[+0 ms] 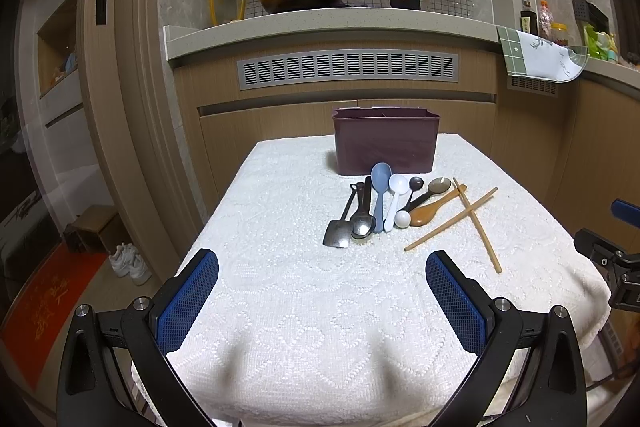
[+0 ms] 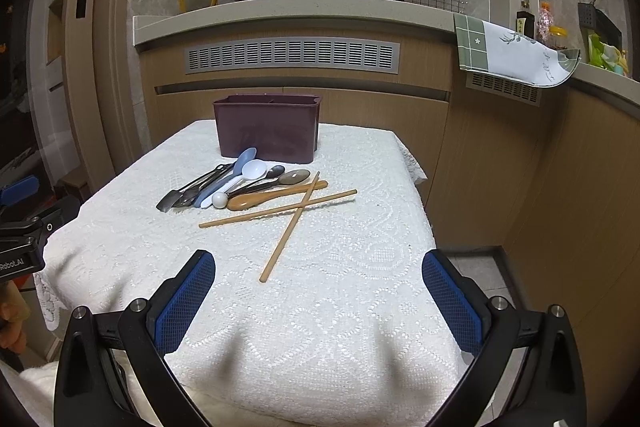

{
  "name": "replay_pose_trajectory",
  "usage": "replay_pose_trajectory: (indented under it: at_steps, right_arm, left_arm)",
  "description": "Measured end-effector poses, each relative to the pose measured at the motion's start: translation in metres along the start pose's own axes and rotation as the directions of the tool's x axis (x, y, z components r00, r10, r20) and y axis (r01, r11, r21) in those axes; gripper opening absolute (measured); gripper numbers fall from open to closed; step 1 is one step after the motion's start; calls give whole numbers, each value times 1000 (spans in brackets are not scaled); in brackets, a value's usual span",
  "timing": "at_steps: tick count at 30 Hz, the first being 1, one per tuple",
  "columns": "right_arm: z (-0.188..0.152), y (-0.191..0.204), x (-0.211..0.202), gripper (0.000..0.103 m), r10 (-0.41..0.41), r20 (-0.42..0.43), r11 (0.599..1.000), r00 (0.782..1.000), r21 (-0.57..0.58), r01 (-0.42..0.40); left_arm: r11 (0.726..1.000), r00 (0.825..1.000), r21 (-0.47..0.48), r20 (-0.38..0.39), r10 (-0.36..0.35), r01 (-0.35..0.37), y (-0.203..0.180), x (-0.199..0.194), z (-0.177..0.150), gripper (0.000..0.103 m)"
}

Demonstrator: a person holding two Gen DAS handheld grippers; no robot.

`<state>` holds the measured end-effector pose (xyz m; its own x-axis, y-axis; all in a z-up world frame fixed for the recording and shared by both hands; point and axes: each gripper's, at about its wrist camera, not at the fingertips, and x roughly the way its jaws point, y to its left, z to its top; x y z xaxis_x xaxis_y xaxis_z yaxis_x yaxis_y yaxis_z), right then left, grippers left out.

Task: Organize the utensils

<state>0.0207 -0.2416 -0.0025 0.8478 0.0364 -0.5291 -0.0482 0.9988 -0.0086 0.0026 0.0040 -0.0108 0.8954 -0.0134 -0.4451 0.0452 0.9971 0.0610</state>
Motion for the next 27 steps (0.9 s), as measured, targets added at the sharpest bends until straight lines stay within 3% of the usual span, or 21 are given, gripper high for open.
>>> replay_pose_trajectory:
  at_steps: [27]
  right_arm:
    - [2, -1, 5, 103, -20, -13, 1000, 1000, -15, 20]
  left_arm:
    - [1000, 1000, 9, -8, 1, -1, 3, 5, 6, 103]
